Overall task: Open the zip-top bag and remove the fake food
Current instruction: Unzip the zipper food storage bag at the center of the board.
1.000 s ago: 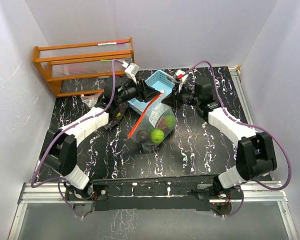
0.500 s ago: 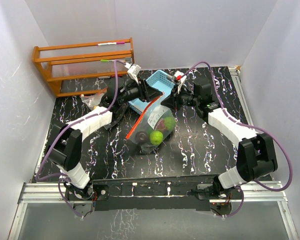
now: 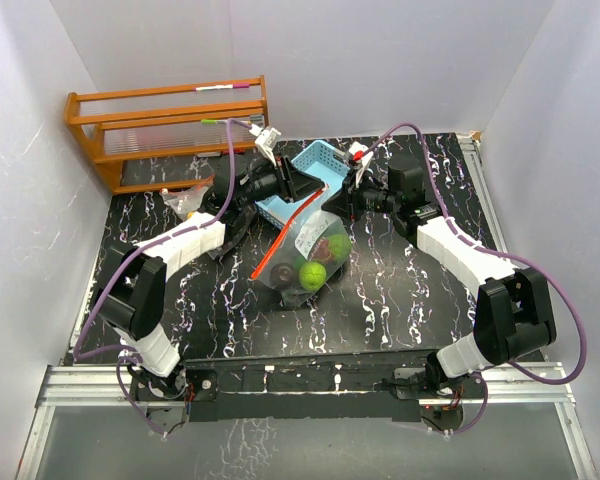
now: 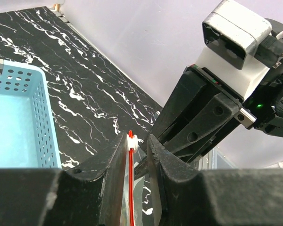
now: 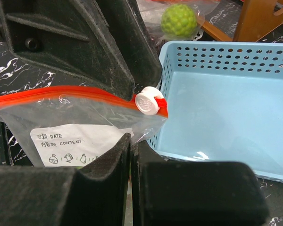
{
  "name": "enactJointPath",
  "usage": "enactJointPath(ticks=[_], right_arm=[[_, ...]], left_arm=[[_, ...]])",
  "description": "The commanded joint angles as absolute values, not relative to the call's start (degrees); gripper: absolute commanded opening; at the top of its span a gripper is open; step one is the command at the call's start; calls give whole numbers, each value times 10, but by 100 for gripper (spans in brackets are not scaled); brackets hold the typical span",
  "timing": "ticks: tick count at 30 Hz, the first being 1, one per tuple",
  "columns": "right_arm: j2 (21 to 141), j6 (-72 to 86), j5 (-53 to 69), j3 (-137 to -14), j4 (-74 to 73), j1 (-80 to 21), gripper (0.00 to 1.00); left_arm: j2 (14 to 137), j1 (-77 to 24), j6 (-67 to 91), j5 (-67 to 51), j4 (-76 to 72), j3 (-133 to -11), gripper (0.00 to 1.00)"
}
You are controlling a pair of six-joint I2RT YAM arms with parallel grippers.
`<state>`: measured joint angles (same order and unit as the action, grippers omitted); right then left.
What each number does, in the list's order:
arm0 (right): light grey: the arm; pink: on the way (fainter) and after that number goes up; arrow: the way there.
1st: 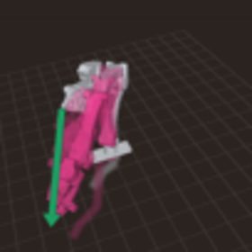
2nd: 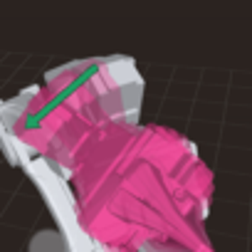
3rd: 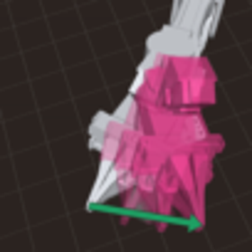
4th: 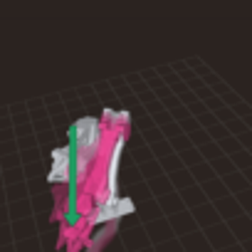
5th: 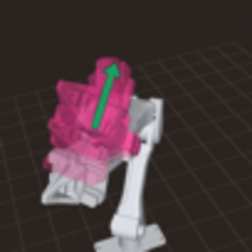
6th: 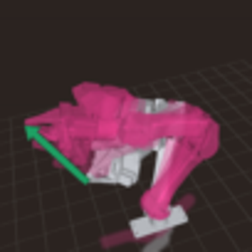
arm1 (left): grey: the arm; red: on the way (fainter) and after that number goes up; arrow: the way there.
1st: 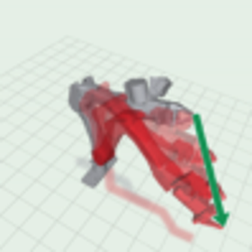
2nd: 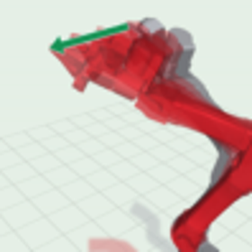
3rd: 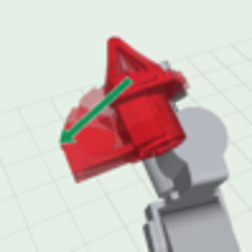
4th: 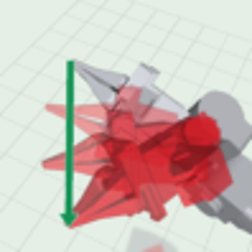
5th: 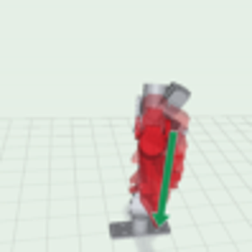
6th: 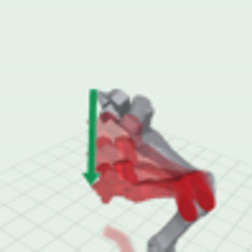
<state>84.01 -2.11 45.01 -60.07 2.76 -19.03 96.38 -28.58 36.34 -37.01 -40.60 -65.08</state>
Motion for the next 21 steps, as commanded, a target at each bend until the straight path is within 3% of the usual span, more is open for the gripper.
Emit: enactJointPath(ticks=[1,9,21], right_arm=[[828,-28,460,-614,45,-194,7],[826,-27,454,-613,45,-193,7],[826,-25,455,-613,44,-193,7]], left_arm=[[978,-285,384,-396,-444,-674,23],[985,-285,385,-397,-453,-662,38],[983,-285,397,-401,-457,-666,4]])
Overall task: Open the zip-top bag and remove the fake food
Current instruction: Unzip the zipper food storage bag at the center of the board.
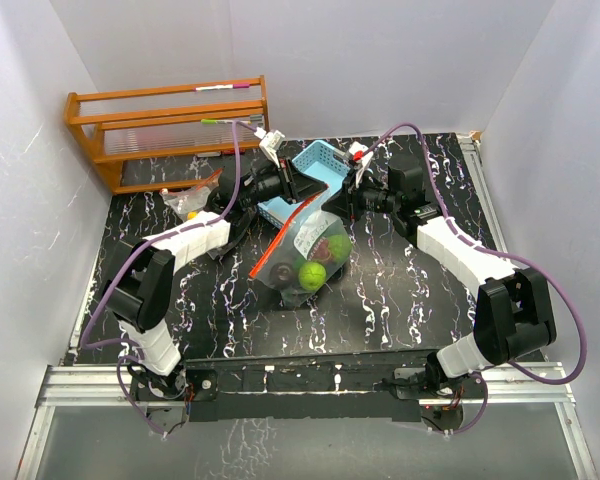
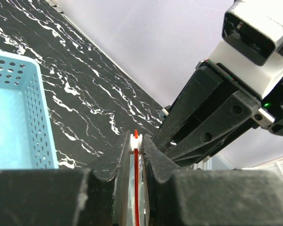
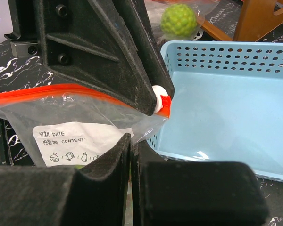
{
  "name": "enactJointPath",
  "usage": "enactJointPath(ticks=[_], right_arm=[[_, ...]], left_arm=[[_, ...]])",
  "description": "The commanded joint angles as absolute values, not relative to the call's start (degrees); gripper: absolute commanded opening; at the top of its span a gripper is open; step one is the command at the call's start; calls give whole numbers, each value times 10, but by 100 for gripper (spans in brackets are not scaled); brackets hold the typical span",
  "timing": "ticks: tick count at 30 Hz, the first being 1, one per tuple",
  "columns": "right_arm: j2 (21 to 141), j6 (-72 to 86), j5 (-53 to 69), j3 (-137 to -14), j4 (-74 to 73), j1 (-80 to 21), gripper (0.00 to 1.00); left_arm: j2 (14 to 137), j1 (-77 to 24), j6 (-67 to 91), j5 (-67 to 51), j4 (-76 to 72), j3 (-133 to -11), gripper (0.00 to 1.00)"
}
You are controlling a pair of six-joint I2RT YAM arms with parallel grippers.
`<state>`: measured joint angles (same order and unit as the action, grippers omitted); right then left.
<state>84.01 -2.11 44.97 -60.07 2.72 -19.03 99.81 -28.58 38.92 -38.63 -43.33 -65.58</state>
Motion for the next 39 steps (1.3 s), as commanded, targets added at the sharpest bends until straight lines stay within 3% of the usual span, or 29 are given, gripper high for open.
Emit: enactJointPath(ticks=[1,16,22,25,27,30,31,39], right_arm=[[826,-25,453,-613,44,-193,7],[830,37,330,-606,85,-177,7],[811,76,363,-585,133,-145,7],[803,71,438,-585,136,-145,8],[801,67,492,-586,136,-145,18],[788,56,522,-585,128,-145,56],[783,49,523,-585,123,-145,60],[784,6,580,-605,99,-144,61]], left_arm=[[984,-285,401,-403,-460,-666,0],[914,-284,349,-407,-377,-651,0],[873,-284,312,-382,-334,-627,0],[876,-283,303,-376,-326,-621,0],[881,-283,306,-380,-335,-620,0],[889,-283,307,-391,-342,-629,0],[893,-283,302,-400,-341,-634,0],[942,-270,292,-534,-340,-698,0]])
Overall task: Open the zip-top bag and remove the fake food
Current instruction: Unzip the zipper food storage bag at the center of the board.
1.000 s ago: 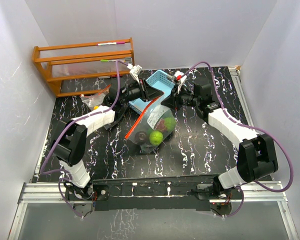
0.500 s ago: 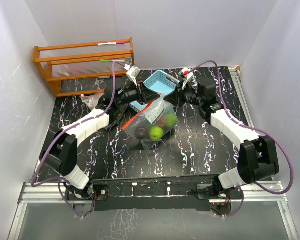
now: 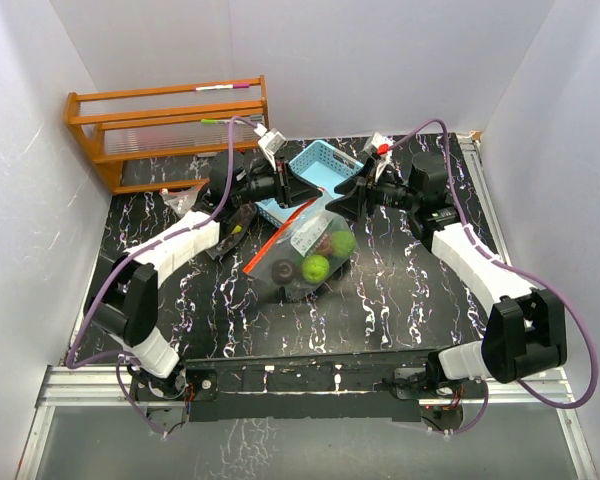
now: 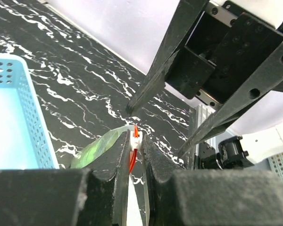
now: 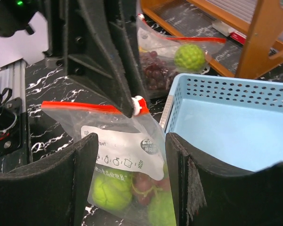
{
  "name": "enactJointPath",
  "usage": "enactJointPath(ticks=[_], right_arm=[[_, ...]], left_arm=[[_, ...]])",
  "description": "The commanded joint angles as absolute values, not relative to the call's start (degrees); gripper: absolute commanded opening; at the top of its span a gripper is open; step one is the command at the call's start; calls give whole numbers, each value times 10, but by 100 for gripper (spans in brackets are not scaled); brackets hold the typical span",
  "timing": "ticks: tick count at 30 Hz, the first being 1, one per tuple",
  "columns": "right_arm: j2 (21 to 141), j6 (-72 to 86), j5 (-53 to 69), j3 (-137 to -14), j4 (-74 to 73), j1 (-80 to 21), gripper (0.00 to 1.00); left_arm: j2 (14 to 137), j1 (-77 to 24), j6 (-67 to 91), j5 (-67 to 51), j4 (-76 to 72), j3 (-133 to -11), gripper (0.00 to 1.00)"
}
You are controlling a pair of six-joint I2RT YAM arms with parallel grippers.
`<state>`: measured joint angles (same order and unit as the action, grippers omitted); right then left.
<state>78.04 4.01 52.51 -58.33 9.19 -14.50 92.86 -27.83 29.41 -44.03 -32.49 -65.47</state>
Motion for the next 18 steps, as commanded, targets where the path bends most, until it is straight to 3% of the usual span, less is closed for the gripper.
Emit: enactJointPath(ticks=[1,11,18], right_arm=[[789,0,593,-611,97,-146,62],[812,-36,567,-619,118,-152,66],[863,-40,640,-657,112,-162,64]], left_arm=[[947,-269,297,-550,-346,-704,0],[941,-269,301,-640,-363,-715,0],[941,-269,300,-659,-356,-721,0]])
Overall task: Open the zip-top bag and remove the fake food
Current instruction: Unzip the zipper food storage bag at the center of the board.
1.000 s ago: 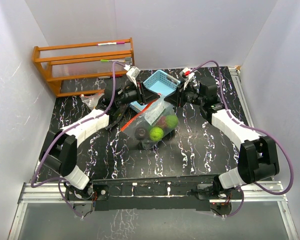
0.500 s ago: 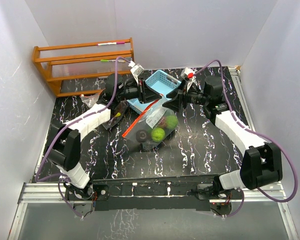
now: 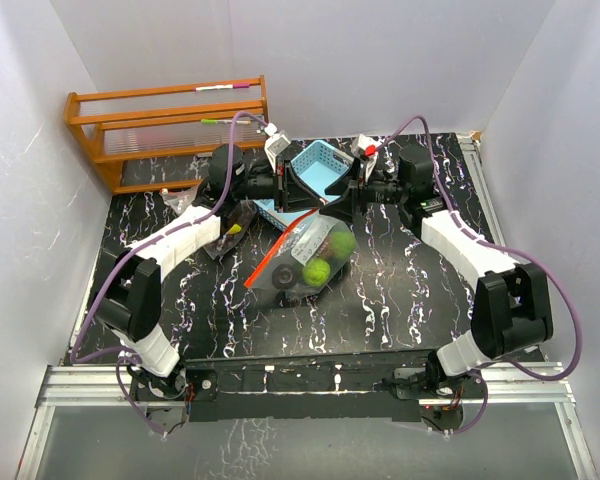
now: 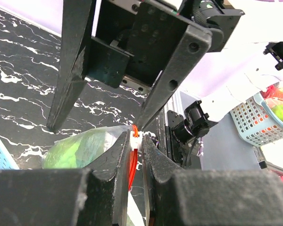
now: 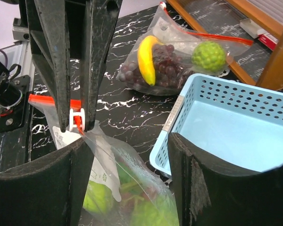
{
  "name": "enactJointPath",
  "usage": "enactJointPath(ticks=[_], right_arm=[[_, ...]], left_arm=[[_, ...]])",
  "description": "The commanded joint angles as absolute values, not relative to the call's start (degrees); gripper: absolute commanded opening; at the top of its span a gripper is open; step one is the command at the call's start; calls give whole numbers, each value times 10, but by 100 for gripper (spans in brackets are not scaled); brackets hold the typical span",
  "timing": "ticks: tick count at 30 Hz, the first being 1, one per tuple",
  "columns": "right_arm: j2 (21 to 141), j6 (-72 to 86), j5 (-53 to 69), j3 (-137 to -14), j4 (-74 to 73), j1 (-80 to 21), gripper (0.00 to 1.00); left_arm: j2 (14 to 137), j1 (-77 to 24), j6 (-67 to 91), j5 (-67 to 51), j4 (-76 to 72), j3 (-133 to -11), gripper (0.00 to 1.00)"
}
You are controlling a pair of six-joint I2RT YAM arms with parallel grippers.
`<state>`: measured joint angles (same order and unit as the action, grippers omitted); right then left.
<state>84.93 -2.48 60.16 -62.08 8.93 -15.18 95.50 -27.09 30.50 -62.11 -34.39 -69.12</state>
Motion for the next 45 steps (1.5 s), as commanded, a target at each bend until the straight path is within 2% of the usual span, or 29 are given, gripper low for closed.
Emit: enactJointPath(ticks=[1,5,12,18,23,32,39,45], right_arm=[[865,-44,642,-661,109,-165,62],[869,-69,648,-677,72,-175,50],[851,-86,652,-671,49,-183,8],[822,-69,585,-645,65,-181,8],[795,7,537,-621,147,-158,8],[769,120,559,-582,274,-108,8],[760,137,561,-581,286,-88,8],[770,176,480,-593,290,-63,8]], left_arm=[[941,-269,299,-658,-354,-720,0],[941,-269,299,-657,-354,-719,0],[941,-267,262,-616,-294,-728,0],[926,-256,259,-589,-285,-712,0],[911,-254,233,-557,-249,-705,0],[897,-254,194,-524,-198,-691,0],[895,-254,178,-506,-173,-691,0],[854,-254,171,-432,-117,-655,0]])
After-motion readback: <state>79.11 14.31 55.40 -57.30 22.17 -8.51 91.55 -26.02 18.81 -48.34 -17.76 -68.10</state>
